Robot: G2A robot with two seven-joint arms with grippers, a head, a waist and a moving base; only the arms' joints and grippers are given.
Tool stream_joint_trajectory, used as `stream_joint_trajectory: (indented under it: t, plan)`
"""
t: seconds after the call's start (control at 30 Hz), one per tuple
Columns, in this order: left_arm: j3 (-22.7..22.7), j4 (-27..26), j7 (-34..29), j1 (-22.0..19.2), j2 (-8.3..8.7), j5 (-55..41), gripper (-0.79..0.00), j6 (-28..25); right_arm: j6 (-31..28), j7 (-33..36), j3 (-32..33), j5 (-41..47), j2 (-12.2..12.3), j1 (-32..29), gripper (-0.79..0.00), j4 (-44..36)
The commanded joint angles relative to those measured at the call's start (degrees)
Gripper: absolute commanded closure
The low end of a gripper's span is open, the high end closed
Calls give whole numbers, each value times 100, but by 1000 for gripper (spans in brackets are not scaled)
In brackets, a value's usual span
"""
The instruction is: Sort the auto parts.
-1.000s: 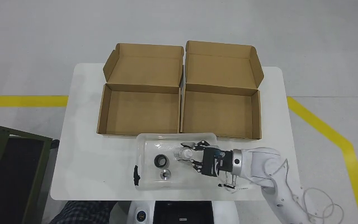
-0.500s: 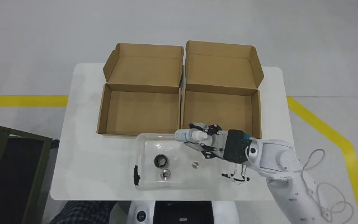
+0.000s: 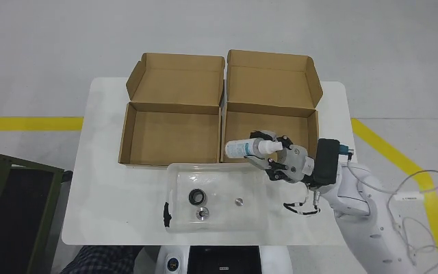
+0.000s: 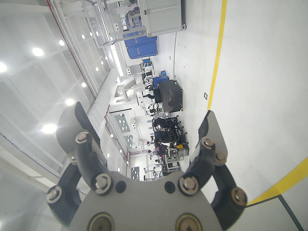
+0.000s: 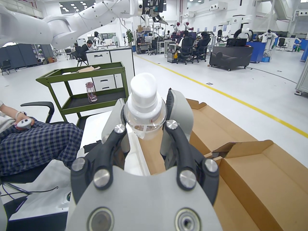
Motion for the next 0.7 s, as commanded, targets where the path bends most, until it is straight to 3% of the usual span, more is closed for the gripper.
stream_joint_trajectory:
  t: [0.0, 0.27, 0.67]
  plan:
    - [0, 0, 0, 0, 0, 0, -785, 0, 4, -5, 60, 70, 6, -7, 0, -4]
    - [0, 0, 0, 0, 0, 0, -785, 0, -3, -23, 182, 149, 20, 26, 0, 79]
    - [0, 0, 0, 0, 0, 0, -785, 0, 226, 215, -171, -376, -14, 329, 0, 550]
